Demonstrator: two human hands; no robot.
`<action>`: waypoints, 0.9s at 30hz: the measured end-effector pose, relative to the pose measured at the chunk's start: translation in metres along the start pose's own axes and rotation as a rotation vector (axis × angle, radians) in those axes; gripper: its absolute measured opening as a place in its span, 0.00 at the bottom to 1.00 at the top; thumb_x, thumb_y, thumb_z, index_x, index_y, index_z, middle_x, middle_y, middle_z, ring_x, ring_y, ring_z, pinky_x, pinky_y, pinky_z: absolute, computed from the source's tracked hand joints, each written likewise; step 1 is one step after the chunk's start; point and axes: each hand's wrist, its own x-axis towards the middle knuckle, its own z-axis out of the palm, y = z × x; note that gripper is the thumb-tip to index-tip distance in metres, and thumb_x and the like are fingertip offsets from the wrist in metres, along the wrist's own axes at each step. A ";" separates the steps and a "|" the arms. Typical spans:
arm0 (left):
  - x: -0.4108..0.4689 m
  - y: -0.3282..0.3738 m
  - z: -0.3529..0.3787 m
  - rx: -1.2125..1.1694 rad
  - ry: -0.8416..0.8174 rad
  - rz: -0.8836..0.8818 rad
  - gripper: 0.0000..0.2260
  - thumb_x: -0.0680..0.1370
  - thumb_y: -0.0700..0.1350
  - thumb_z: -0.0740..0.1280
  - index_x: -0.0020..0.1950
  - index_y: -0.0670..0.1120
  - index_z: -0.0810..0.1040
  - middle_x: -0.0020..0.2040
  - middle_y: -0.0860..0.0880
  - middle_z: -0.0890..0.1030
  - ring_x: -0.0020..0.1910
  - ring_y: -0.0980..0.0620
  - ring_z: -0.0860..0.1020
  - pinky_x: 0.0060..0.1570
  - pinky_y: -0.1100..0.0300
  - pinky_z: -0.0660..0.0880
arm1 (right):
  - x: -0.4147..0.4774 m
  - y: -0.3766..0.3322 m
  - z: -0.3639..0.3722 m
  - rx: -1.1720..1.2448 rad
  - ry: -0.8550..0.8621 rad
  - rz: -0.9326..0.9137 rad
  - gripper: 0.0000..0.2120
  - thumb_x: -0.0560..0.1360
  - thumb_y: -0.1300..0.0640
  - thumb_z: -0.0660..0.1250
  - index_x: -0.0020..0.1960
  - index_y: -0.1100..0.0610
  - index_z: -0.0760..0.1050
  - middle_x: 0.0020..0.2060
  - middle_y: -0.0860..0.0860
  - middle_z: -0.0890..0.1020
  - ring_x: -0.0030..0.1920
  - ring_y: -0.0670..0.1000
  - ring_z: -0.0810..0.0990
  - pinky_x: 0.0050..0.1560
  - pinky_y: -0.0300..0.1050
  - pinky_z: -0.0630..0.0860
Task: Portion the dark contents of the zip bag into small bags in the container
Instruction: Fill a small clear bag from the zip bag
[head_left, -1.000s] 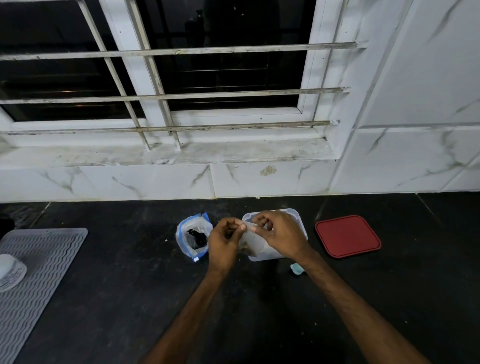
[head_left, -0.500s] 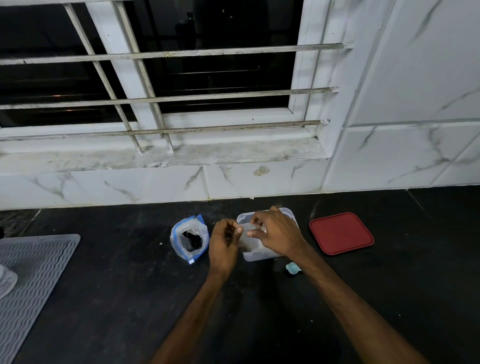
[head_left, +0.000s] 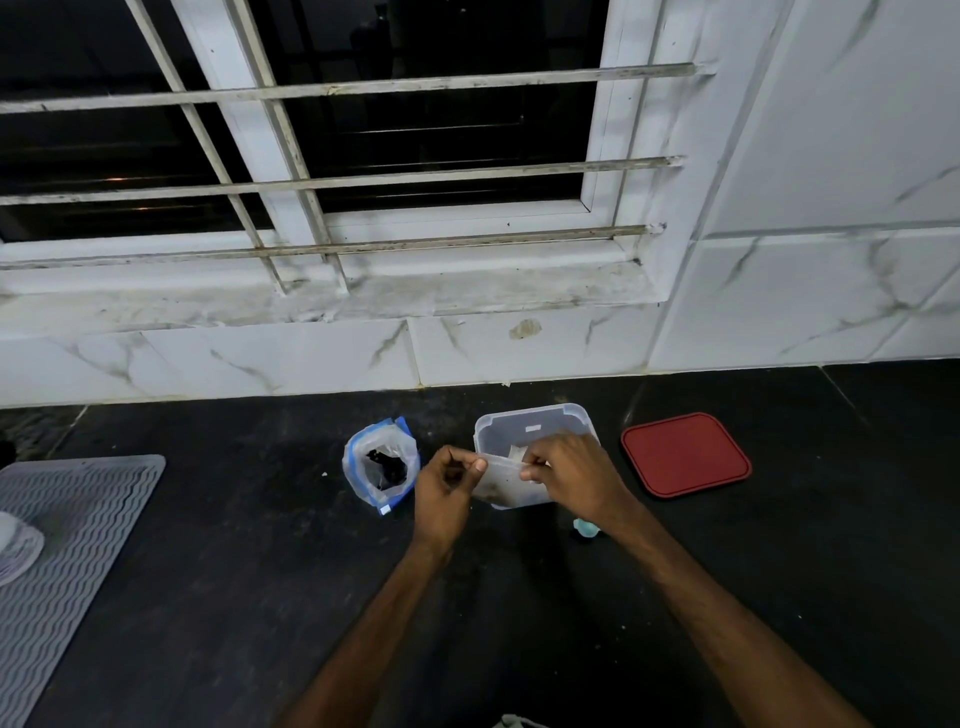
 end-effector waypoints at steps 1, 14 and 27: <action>-0.001 -0.001 0.000 0.012 -0.024 -0.007 0.03 0.77 0.37 0.69 0.48 0.38 0.78 0.48 0.43 0.82 0.51 0.47 0.80 0.49 0.56 0.80 | -0.002 0.000 0.001 -0.044 0.022 -0.003 0.04 0.74 0.52 0.69 0.44 0.50 0.83 0.43 0.46 0.85 0.48 0.48 0.79 0.48 0.43 0.69; -0.011 -0.048 0.007 0.465 -0.010 -0.213 0.02 0.75 0.46 0.72 0.45 0.54 0.80 0.45 0.54 0.84 0.44 0.59 0.82 0.48 0.55 0.81 | -0.020 0.006 0.039 -0.012 -0.219 0.203 0.10 0.77 0.49 0.66 0.52 0.54 0.81 0.49 0.51 0.84 0.51 0.51 0.81 0.53 0.47 0.78; -0.010 -0.040 0.002 0.534 -0.048 -0.189 0.09 0.77 0.51 0.69 0.56 0.55 0.76 0.53 0.57 0.81 0.49 0.60 0.79 0.51 0.58 0.78 | 0.032 0.019 0.009 -0.110 -0.079 0.227 0.09 0.77 0.50 0.66 0.54 0.52 0.80 0.51 0.50 0.84 0.52 0.52 0.81 0.48 0.43 0.75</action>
